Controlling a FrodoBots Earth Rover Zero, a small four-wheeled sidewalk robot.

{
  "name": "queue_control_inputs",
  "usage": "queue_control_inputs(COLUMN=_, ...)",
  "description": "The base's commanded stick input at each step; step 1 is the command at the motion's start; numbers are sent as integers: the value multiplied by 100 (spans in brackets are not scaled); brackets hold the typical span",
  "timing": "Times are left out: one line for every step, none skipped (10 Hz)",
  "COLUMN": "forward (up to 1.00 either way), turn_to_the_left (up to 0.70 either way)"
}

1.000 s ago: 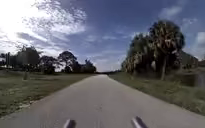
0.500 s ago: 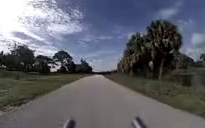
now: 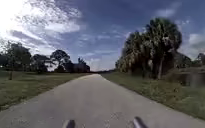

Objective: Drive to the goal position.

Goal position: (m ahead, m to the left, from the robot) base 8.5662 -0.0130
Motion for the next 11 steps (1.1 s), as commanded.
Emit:
queue_control_inputs(forward=69, turn_to_the_left=3)
queue_control_inputs(forward=69, turn_to_the_left=3)
queue_control_inputs(forward=69, turn_to_the_left=3)
queue_control_inputs(forward=69, turn_to_the_left=3)
queue_control_inputs(forward=69, turn_to_the_left=3)
queue_control_inputs(forward=69, turn_to_the_left=3)
queue_control_inputs(forward=69, turn_to_the_left=3)
queue_control_inputs(forward=69, turn_to_the_left=3)
queue_control_inputs(forward=69, turn_to_the_left=3)
queue_control_inputs(forward=69, turn_to_the_left=3)
queue_control_inputs(forward=69, turn_to_the_left=3)
